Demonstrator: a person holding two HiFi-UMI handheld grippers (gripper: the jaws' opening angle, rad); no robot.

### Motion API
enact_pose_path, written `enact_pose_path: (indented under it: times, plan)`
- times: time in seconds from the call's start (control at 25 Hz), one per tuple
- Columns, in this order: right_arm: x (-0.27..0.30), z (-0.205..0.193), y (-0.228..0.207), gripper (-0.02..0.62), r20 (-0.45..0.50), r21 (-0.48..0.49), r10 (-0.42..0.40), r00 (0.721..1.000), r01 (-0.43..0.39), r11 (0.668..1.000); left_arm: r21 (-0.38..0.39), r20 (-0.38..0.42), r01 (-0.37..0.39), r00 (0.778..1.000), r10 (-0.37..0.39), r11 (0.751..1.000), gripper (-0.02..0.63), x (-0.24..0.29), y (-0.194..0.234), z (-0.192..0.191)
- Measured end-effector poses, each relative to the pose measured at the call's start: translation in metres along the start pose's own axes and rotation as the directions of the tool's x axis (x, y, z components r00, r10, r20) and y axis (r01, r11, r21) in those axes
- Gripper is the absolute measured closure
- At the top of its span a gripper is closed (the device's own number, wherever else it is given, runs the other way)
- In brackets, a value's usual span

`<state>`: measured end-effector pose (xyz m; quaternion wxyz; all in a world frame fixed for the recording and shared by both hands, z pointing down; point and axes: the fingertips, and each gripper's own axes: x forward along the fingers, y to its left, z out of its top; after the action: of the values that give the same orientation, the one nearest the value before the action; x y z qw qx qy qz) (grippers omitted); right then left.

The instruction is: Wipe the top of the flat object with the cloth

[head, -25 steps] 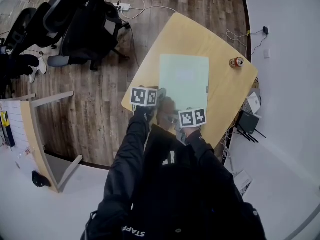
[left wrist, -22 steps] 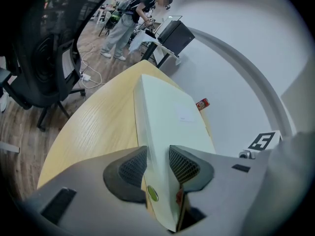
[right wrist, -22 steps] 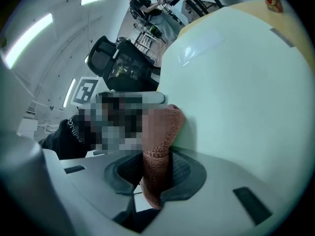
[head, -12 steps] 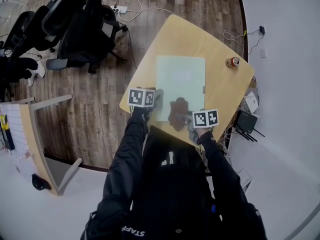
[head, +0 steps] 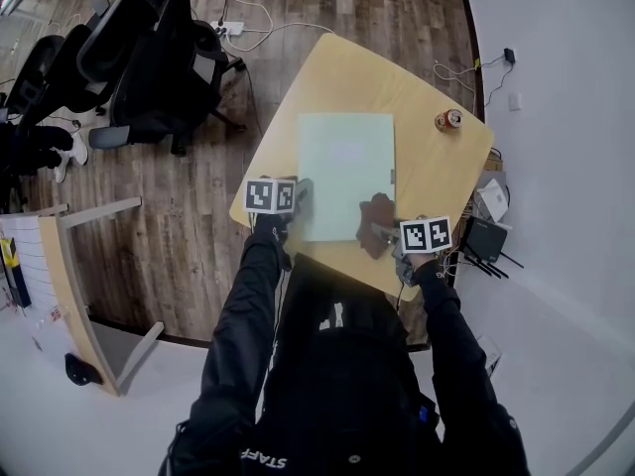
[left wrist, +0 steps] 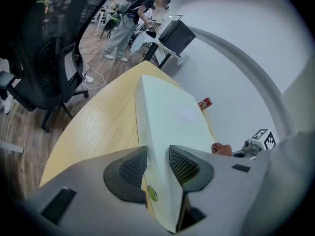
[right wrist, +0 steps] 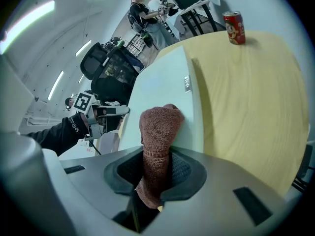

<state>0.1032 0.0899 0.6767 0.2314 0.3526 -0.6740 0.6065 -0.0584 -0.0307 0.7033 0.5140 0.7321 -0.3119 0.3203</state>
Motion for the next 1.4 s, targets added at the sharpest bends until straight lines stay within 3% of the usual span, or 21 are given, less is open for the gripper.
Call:
enact_pose_path:
  times: [0.16, 0.32, 0.4, 0.48, 0.6, 0.72, 0.84, 1.0, 1.2, 1.4]
  plan:
    - [-0.024, 0.004, -0.017, 0.488, 0.037, 0.005, -0.040, 0.998, 0.040, 0.999, -0.001, 0.011, -0.028, 1.000, 0.028, 1.000, 0.449, -0.002, -0.001, 0.001]
    - [-0.056, 0.021, 0.004, 0.489, 0.145, -0.073, -0.017, 0.989, 0.028, 0.997, 0.058, 0.029, -0.107, 0.994, 0.106, 0.992, 0.448, -0.016, -0.005, 0.004]
    - [-0.078, 0.035, 0.024, 0.489, 0.226, -0.133, -0.004, 0.974, 0.035, 0.991, 0.085, 0.078, -0.145, 0.987, 0.138, 0.986, 0.446, -0.033, -0.016, 0.010]
    - [-0.104, 0.049, 0.048, 0.489, 0.305, -0.208, -0.001, 0.952, 0.068, 0.976, 0.090, 0.186, -0.162, 0.972, 0.143, 0.983, 0.448, -0.057, -0.036, 0.022]
    - [-0.142, 0.070, 0.086, 0.489, 0.418, -0.313, -0.001, 0.908, 0.145, 0.939, 0.128, 0.386, -0.175, 0.915, 0.113, 0.976, 0.536, -0.106, -0.081, 0.044]
    - [-0.180, 0.085, 0.129, 0.489, 0.529, -0.372, 0.039, 0.848, 0.190, 0.909, 0.187, 0.535, -0.189, 0.843, 0.061, 0.964, 0.566, -0.155, -0.135, 0.053]
    - [-0.214, 0.094, 0.171, 0.489, 0.596, -0.437, 0.114, 0.795, 0.203, 0.876, 0.239, 0.619, -0.214, 0.785, 0.021, 0.947, 0.572, -0.194, -0.183, 0.057]
    - [-0.247, 0.098, 0.213, 0.489, 0.662, -0.497, 0.140, 0.736, 0.293, 0.817, 0.289, 0.695, -0.254, 0.718, -0.021, 0.923, 0.572, -0.235, -0.230, 0.065]
    - [-0.278, 0.098, 0.236, 0.489, 0.716, -0.516, 0.157, 0.680, 0.364, 0.776, 0.336, 0.746, -0.290, 0.663, -0.065, 0.896, 0.572, -0.263, -0.278, 0.070]
    - [-0.307, 0.097, 0.247, 0.491, 0.769, -0.486, 0.162, 0.618, 0.401, 0.777, 0.359, 0.776, -0.316, 0.623, -0.093, 0.878, 0.572, -0.283, -0.309, 0.071]
